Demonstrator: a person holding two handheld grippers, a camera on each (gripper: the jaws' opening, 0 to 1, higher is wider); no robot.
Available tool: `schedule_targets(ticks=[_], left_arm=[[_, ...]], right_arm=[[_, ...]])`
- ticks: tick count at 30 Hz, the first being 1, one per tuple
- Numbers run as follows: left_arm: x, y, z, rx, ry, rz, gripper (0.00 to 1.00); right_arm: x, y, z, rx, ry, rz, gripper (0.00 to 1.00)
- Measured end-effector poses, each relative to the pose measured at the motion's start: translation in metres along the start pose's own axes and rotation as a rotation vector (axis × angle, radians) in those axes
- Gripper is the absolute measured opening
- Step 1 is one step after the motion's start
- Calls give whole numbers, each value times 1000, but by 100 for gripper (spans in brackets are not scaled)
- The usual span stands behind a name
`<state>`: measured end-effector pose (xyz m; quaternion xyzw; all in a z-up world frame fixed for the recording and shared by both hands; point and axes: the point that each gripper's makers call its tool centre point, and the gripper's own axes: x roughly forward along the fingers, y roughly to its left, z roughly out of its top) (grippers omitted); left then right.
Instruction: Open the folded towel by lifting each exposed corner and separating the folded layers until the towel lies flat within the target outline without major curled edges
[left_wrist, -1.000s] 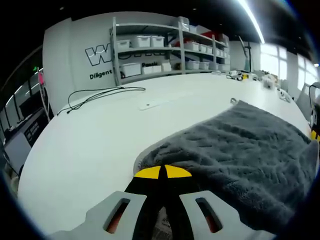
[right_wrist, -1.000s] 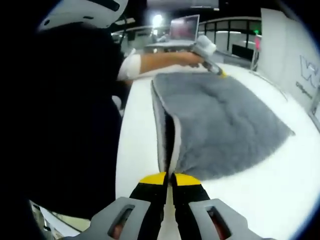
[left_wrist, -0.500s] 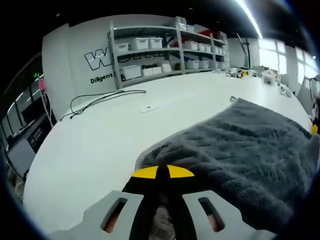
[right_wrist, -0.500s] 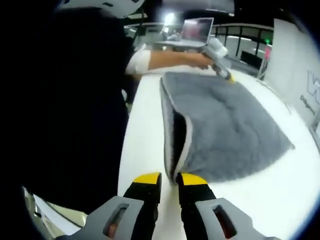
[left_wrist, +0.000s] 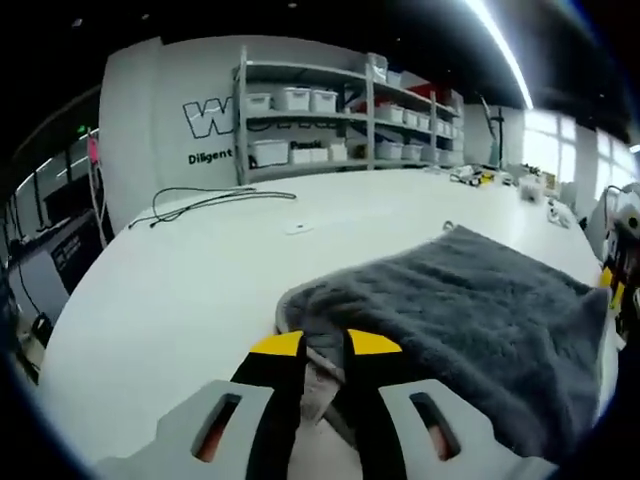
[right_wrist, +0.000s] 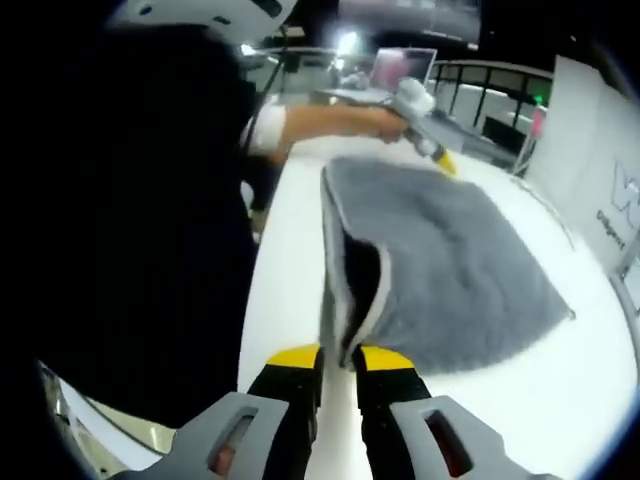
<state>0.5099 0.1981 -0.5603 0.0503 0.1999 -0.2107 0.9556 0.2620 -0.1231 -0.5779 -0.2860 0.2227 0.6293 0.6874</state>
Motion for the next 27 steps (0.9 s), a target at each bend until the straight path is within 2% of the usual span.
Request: schedule_targets(ticks=[3,8,15,19,27], left_arm=[[-10,-5,-2,1,-4,-7,24],[-32,-16,-8,-19,-9,-21,27],[-58,-22,-20,-57,-15,-14,28],[-71,-19,-29,-94,-25,3,29],[-99,-22,-34,-144,-58,23,29]], right_arm=[[1,-1,5,5,-19,-4,10],[2,-2,15,6,-48,-4,9],[-3,-1,26,-16,-65,5,8],[-9,3,32,-26,-85,16,9],[-18,3,46,-50,-105,29,9]])
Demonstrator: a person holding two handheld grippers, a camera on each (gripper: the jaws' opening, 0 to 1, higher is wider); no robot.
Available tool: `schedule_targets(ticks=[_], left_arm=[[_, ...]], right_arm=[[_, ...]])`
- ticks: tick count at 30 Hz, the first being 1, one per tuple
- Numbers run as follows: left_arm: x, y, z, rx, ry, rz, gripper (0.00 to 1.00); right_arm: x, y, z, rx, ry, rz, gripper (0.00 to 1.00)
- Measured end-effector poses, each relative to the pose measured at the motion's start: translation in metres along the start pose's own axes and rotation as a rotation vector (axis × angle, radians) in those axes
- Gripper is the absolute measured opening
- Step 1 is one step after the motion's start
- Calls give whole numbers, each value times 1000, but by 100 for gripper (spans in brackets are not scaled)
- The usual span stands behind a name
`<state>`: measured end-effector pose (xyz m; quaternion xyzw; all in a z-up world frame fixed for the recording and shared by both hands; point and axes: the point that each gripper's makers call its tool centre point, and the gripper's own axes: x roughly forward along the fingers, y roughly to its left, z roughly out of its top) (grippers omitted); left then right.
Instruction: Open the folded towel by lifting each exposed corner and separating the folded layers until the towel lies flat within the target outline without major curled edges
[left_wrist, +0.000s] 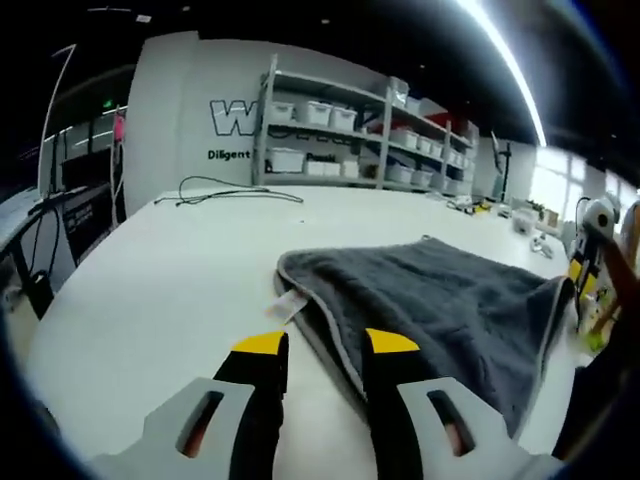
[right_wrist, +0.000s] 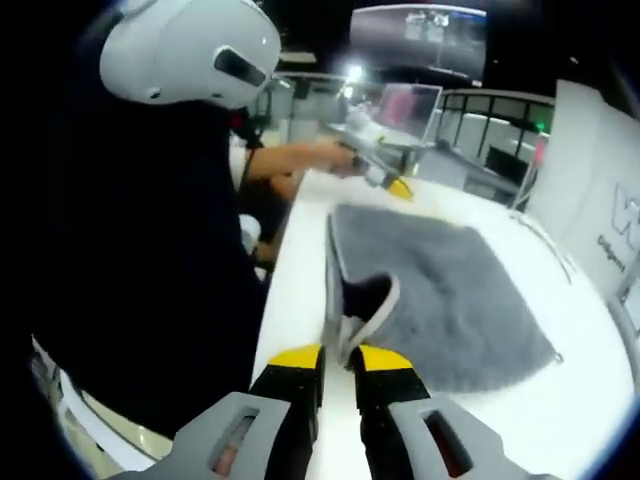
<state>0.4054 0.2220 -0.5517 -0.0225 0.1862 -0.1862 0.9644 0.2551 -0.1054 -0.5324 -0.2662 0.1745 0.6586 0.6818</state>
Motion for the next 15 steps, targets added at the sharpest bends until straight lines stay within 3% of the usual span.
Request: schedule_targets(ticks=[10,15], left_arm=[[-18,-5,-11,-7,-12,4,28],[-24,-9,-16,-14,-9,0,28]], right_arm=[[-14,10,12,-10,-30,16,9],[-13,9,21,-29,-54,-9,9]])
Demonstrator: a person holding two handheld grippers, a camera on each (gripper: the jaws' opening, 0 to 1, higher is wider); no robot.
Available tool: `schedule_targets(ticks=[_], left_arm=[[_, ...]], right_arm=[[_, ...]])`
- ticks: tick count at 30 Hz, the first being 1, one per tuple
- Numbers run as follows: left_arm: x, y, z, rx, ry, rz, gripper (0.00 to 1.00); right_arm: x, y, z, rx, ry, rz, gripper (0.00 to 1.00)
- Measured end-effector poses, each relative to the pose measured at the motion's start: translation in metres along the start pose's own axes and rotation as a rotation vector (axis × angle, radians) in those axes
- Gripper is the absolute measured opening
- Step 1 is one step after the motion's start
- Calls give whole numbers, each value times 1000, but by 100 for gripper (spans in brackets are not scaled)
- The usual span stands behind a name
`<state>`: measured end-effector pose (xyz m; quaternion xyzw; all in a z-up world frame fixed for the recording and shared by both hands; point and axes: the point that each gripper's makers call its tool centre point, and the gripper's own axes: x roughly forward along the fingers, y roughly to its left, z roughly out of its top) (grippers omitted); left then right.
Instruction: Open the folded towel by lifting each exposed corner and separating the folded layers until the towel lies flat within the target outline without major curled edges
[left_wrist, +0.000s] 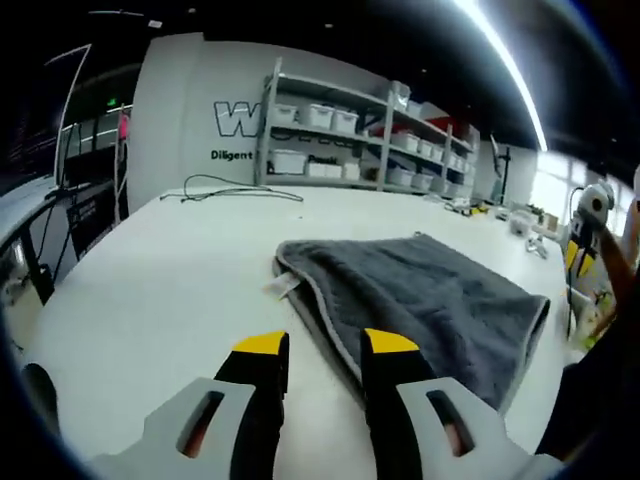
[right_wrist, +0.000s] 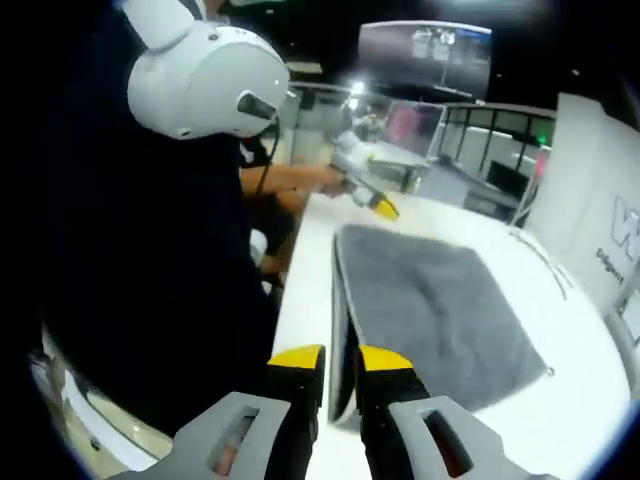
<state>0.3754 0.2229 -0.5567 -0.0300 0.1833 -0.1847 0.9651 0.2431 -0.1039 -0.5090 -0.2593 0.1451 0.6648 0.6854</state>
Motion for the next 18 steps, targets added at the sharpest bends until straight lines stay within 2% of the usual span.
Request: schedule_targets(ticks=[9,18], left_arm=[[-22,-7,-6,-15,-4,-9,29],[-43,-9,-16,-5,33,-7,29]], right_arm=[[26,-3,8,-39,-13,10,11],[57,-2,23,-69,-81,40,12]])
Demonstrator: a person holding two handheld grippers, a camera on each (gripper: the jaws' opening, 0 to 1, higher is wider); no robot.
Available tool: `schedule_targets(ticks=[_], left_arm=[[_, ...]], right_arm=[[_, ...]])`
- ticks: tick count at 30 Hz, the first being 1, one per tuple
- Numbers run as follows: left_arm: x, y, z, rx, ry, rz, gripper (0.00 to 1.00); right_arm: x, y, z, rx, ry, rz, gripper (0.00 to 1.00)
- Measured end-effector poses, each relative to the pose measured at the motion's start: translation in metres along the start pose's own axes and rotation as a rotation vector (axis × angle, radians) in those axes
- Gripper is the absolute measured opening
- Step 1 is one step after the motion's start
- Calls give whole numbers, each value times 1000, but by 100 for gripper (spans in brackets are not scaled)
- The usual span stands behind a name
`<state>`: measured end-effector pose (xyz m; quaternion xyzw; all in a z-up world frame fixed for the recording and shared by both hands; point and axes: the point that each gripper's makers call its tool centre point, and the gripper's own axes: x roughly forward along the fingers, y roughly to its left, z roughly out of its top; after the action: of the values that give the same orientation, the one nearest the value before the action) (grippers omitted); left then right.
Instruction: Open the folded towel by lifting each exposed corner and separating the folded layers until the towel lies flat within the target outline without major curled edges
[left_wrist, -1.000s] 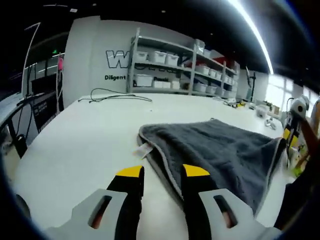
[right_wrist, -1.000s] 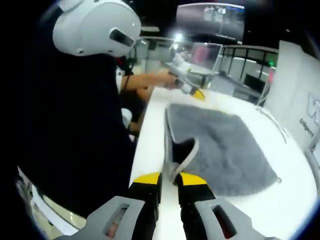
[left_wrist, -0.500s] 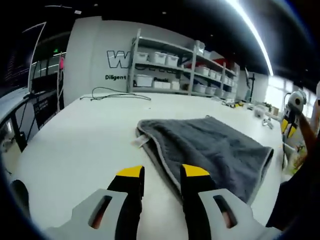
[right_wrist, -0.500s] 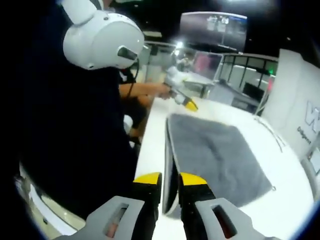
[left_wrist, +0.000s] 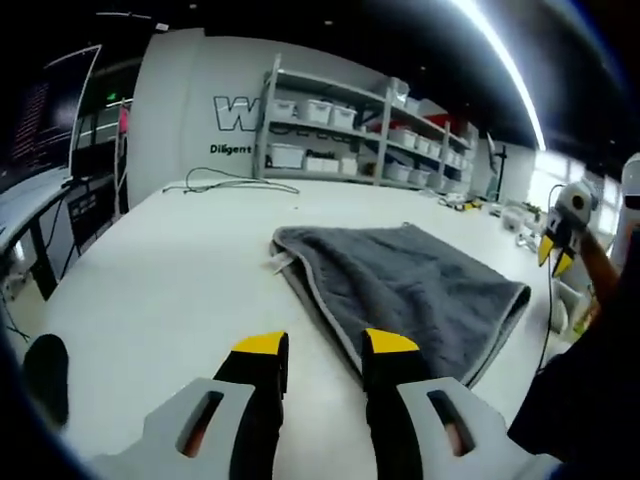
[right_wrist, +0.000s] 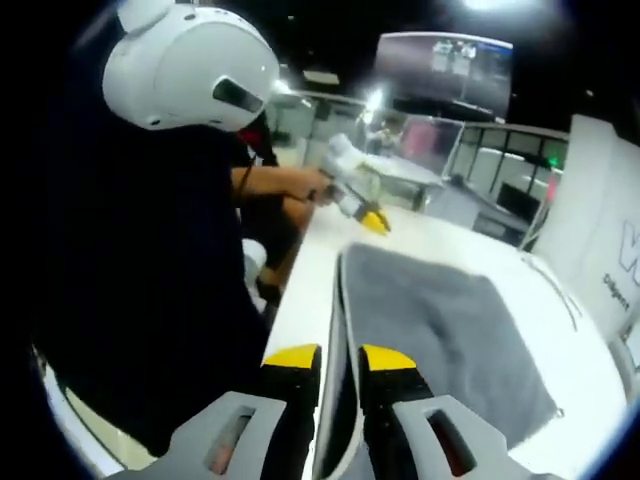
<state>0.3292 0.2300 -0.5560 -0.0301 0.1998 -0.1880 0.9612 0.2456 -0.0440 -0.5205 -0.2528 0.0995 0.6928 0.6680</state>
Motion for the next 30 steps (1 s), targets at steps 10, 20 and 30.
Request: schedule_targets(ticks=[10,20,30], left_arm=[[-6,-9,-8,24,49,-20,29],[-10,-30,-19,-12,87,-70,33],[-12,-34,-24,-35,99,-65,35]], right_arm=[[25,-2,3,12,-45,14,16],[34,-40,10,24,-83,-62,19],[46,-76,1,71,-84,-72,27]])
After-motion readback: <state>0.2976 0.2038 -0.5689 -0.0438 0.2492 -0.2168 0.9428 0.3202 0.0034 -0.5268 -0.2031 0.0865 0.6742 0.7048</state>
